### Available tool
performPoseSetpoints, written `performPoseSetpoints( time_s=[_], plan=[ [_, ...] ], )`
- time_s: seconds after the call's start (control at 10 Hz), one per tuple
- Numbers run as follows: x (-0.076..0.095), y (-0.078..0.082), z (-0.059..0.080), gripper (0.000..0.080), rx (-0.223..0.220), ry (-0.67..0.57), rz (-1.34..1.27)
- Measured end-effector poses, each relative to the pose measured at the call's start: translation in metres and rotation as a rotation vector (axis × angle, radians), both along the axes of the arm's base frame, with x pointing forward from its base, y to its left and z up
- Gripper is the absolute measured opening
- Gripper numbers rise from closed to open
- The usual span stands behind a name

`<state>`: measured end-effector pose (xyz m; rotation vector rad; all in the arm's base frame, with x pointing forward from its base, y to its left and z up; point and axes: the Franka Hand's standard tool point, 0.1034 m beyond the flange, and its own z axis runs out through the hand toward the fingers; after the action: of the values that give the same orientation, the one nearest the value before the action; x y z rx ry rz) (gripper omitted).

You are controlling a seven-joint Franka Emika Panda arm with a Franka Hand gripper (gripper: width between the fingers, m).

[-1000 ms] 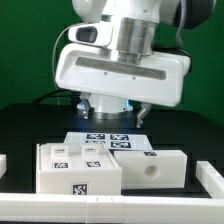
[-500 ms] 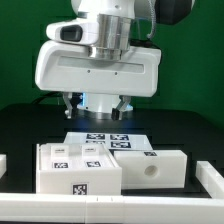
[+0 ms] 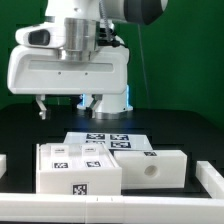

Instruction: Assemble cabinet

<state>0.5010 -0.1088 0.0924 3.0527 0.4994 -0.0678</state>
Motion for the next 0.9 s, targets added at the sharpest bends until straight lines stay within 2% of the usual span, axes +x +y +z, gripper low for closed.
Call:
performPoseSetpoints(
  time_s=[0.1, 0.5, 0.6, 0.7, 0.9],
  plan=[
    [-0.005, -0.004, -0.006, 0.0648, -0.010, 0.003, -0.004],
    [-0.004, -0.005, -0.005, 0.0648, -0.010, 0.002, -0.011],
    [-0.006, -0.004, -0.009, 0.0648, -0.013, 0.006, -0.055],
    [-0.012, 0.000, -0.025, 0.0648, -0.032, 0.030, -0.173],
    [-0.016, 0.004, -0.040, 0.0648, -0.048, 0.054, -0.165]
  ],
)
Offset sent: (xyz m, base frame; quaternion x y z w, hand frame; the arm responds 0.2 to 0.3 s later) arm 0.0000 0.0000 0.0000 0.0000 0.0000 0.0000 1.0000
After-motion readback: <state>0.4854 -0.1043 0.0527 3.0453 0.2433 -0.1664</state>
